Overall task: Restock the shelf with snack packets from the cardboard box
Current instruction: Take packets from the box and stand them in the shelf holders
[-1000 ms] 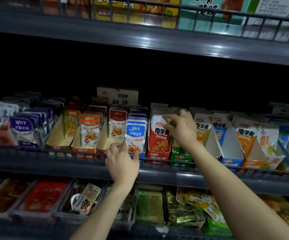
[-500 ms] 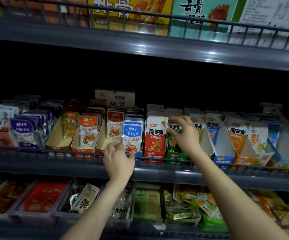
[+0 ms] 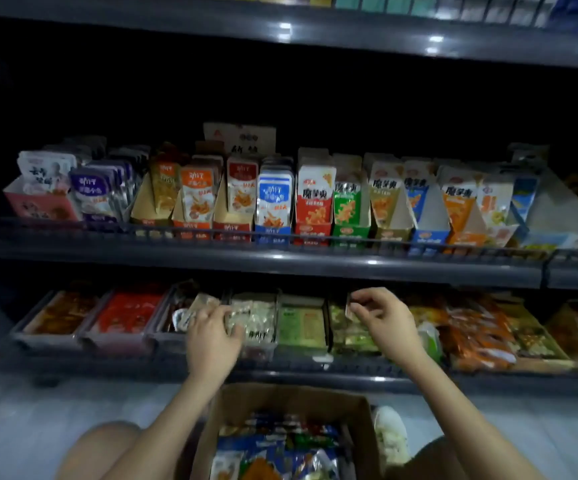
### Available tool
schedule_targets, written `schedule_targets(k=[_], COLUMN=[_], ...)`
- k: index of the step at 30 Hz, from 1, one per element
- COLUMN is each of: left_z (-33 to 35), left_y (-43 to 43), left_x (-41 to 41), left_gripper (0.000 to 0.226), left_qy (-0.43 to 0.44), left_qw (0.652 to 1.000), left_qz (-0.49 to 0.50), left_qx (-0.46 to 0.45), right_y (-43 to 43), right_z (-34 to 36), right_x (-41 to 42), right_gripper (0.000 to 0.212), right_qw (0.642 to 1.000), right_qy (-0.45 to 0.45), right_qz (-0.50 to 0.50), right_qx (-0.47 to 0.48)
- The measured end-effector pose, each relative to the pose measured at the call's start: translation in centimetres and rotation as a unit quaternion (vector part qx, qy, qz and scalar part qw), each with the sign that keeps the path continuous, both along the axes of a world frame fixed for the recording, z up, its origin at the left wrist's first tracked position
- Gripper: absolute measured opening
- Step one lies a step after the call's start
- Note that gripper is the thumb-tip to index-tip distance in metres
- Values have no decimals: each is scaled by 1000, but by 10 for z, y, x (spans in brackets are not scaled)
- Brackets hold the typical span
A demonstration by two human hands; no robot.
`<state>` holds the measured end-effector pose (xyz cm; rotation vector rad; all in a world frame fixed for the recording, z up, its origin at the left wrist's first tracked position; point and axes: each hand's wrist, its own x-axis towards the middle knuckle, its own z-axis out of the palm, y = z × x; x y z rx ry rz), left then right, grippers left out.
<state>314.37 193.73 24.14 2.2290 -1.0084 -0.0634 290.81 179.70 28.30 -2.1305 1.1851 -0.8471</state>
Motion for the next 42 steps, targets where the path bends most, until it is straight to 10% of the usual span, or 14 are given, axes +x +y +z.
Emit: schedule_targets(k=[17, 42], left_z=[-206, -289], left_y=[128, 128], left_x=[-12, -25], left_gripper=[39, 67], left_qy=[94, 99], left_qw=[977, 989], left_qz=[26, 12], left_qx=[191, 113], right_y=[120, 87], right_z=[-264, -392], right_x=[-26, -15], right_gripper=[16, 93], right_qw=[921, 859], right_qy=[165, 252], right_qz=[-14, -150], right_qx=[353, 420])
